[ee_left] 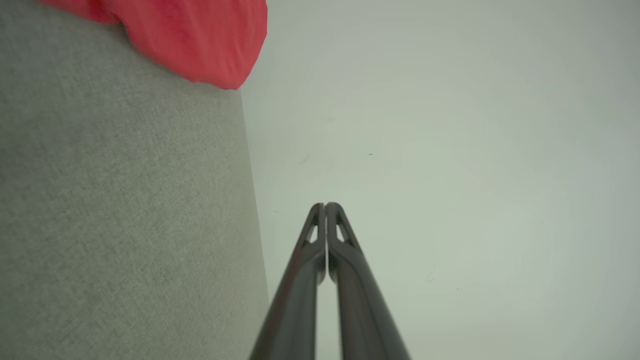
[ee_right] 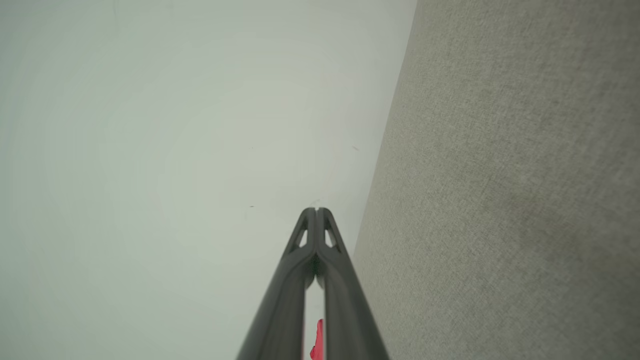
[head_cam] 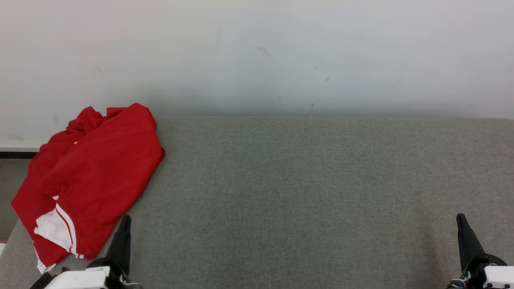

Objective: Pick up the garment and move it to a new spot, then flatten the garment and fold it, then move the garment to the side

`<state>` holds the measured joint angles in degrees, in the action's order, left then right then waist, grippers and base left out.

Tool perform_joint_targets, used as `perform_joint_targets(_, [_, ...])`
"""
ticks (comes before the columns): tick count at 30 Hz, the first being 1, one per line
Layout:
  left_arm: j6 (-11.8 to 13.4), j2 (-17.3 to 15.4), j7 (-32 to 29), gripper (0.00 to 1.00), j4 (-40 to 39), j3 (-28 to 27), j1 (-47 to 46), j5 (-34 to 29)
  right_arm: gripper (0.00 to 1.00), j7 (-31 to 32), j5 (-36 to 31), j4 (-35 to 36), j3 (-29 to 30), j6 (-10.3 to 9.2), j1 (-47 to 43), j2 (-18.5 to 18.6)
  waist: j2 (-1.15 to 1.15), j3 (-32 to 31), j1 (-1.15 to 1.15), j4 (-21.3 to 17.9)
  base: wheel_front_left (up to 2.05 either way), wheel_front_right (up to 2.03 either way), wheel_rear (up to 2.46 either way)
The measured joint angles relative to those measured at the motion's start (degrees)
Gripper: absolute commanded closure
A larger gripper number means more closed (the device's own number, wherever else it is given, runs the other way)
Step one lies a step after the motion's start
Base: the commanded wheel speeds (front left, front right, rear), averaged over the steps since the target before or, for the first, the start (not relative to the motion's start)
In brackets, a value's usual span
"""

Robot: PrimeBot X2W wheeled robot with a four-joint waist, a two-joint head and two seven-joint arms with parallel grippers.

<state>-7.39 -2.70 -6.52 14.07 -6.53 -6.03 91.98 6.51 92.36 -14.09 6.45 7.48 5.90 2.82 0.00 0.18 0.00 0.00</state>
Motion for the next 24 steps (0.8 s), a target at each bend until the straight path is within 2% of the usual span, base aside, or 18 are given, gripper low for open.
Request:
perform_joint_targets(1, [0.0,0.0,0.0,0.0,0.1,0.0,0.0,0.0,0.0,0.0,0.0,-0.1,0.0,0.0,0.0,0.0,0.0,0.0,0.0,0.0,0.0,0.0,0.0])
perform_joint_targets(10, [0.3,0.5,1.5,0.0,1.9,1.1,1.8,-1.1,0.0,-1.5,-1.6,-1.9,-1.1,-0.03,-1.8,-0.8,0.0,0.0,0.0,0.0,0.0,0.0,0.0])
perform_joint_targets(19, [0.4,0.2,3.7,0.0,2.2,2.1,1.8,-6.9,0.0,-3.7,-11.2,-0.6,-2.6,-0.03,-1.8,-0.6,0.0,0.0,0.0,0.1,0.0,0.0,0.0])
perform_joint_targets(21, [0.5,0.2,4.6,0.0,2.0,2.1,1.8,-10.5,0.0,-4.5,-16.3,-0.1,-3.5,-0.03,-1.8,-0.1,0.0,0.0,0.0,0.1,0.0,0.0,0.0])
perform_joint_targets(22, [0.5,0.2,4.6,0.0,2.0,2.1,1.8,-10.5,0.0,-4.5,-16.3,-0.1,-3.5,-0.03,-1.8,-0.1,0.0,0.0,0.0,0.1,0.0,0.0,0.0])
perform_joint_targets(23, [0.8,0.2,5.2,0.0,1.7,2.0,1.8,-14.5,0.0,-5.2,-21.3,0.5,-4.2,-0.03,-1.8,0.4,0.0,0.0,0.0,0.1,0.0,0.0,0.0])
perform_joint_targets(24, [0.8,0.2,5.2,0.0,1.7,2.0,1.8,-14.5,0.0,-5.2,-21.3,0.5,-4.2,-0.03,-1.8,0.4,0.0,0.0,0.0,0.1,0.0,0.0,0.0])
